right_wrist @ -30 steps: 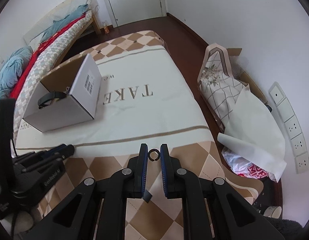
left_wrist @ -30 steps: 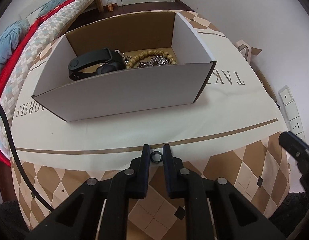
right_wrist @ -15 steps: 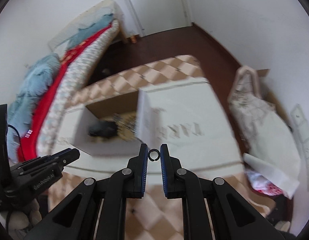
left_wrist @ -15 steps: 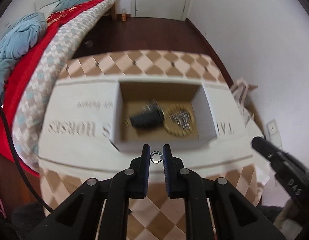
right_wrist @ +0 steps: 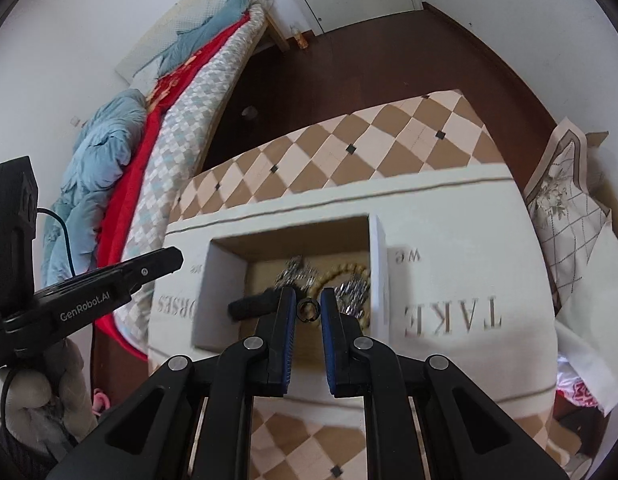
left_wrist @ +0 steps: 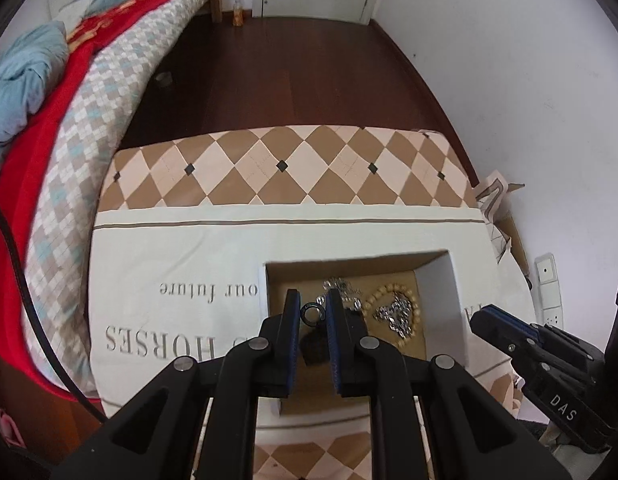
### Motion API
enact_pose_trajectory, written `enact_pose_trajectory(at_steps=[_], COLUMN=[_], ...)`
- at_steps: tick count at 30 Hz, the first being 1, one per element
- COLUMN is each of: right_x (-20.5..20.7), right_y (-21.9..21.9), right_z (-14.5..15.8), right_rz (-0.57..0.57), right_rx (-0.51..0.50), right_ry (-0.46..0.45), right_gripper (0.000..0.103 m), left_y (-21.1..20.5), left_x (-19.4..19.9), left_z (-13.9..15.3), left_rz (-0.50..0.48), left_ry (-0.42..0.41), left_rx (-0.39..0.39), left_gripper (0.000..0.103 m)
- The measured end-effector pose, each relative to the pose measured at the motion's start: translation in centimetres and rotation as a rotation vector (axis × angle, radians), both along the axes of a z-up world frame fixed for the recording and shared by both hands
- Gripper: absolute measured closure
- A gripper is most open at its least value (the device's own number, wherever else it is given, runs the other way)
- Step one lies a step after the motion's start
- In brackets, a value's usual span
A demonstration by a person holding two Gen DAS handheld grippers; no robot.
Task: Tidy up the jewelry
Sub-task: 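Lower both black rings into the white box and open both tools, then lift both tools up and away from the box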
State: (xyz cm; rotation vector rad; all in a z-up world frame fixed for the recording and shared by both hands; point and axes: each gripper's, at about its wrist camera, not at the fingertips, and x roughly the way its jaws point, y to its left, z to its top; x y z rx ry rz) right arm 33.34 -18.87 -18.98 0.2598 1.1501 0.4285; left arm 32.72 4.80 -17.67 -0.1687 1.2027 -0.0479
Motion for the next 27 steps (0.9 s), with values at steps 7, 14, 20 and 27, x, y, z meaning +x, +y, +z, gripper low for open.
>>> enact_pose_trajectory(at_steps=[7, 14, 20, 27], right_x=[3.8, 3.9, 1.5, -2.1], right_y=[1.6, 0.9, 0.7, 1.4], right_z=[-1.3, 0.1, 1.6, 1.1], right_rz=[0.028, -0.025, -0.047, -0.038], right_rx=[-0.092, -0.109, -0.286, -0.442], right_ry=[0.044, 0.013, -0.038, -0.04], right_gripper=[0.089, 0.051, 0.005, 0.0], left_y=[0.8, 1.8, 2.5, 1.7], left_x=[2.2, 1.9, -0.3, -4.2], left_z=[-1.6, -0.1, 0.8, 0.7], left_rz=[0.021, 0.065, 0.103, 0.112], left_ry=[0.064, 0.023, -0.013, -0.044], left_rx=[-0.019, 0.001, 0.124, 0.233], left_gripper=[0.089, 0.013, 0.0, 0.0])
